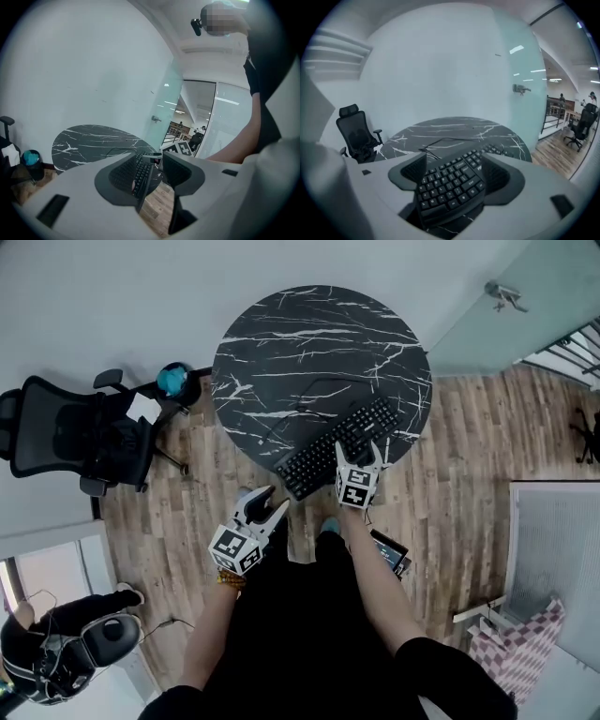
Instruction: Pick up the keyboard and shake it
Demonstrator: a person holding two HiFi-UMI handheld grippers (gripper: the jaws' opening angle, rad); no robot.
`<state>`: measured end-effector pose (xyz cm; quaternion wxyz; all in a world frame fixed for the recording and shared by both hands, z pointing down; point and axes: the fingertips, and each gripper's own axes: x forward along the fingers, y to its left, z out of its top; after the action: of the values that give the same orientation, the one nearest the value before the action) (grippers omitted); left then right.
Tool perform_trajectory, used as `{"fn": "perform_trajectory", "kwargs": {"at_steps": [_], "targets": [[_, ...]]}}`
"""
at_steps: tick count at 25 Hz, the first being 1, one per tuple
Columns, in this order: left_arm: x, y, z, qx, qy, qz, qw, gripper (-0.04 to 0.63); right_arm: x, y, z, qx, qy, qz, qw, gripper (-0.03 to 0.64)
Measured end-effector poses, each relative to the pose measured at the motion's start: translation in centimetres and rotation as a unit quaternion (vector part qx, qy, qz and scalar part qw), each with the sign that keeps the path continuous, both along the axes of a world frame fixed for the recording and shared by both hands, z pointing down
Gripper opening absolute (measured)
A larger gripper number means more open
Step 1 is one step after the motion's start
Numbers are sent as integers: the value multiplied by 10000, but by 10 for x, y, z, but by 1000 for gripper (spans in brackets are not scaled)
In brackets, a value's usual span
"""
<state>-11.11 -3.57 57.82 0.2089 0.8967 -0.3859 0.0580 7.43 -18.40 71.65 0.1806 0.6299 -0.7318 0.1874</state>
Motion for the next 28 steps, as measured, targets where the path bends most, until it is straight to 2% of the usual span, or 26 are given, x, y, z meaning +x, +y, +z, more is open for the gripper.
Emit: {"fn": "perform_trajectory", "kwargs": {"at_steps": [3, 5, 7, 9, 10, 11, 12, 15, 19, 23, 25, 28], "targets": [[6, -9, -11, 237, -16, -39, 9997, 176, -8, 3, -49, 652, -145, -306, 9973, 330], [10, -18, -22, 508, -126, -139, 9985, 172, -11, 8, -82, 955, -452, -517, 9931, 328], [14, -27, -38, 862, -319, -274, 9954, 169, -17, 13, -114, 1174, -784, -763, 9870, 325], [18, -35, -55, 1257, -627, -423, 9892, 166, -22, 18, -144, 1371, -880, -954, 9820, 318], [22, -39, -63, 1461, -831, -509, 9845, 162, -22, 22, -159, 1481, -780, -1019, 9806, 277], [27, -41, -72, 1660, -1038, -598, 9788, 156, -22, 27, -175, 1631, -627, -1056, 9789, 113], [32, -43, -82, 1837, -1208, -685, 9731, 147, -21, 31, -192, 1813, -497, -1076, 9763, 77], [45, -46, -114, 2203, -1362, -967, 9610, 132, -20, 45, -238, 2311, -404, -1112, 9657, 77], [56, -38, -149, 2417, -1179, -1427, 9525, 72, -11, 69, -278, 2531, -580, -1129, 9591, 63], [64, -26, -164, 2571, -1108, -1777, 9434, 41, -1, 93, -298, 2693, -627, -1148, 9541, 60], [71, -16, -159, 2566, -1136, -1748, 9438, 32, 5, 107, -296, 2673, -566, -1055, 9562, 58], [78, -4, -146, 2419, -1123, -1588, 9506, 28, 6, 126, -290, 2575, -356, -972, 9607, 55]]}}
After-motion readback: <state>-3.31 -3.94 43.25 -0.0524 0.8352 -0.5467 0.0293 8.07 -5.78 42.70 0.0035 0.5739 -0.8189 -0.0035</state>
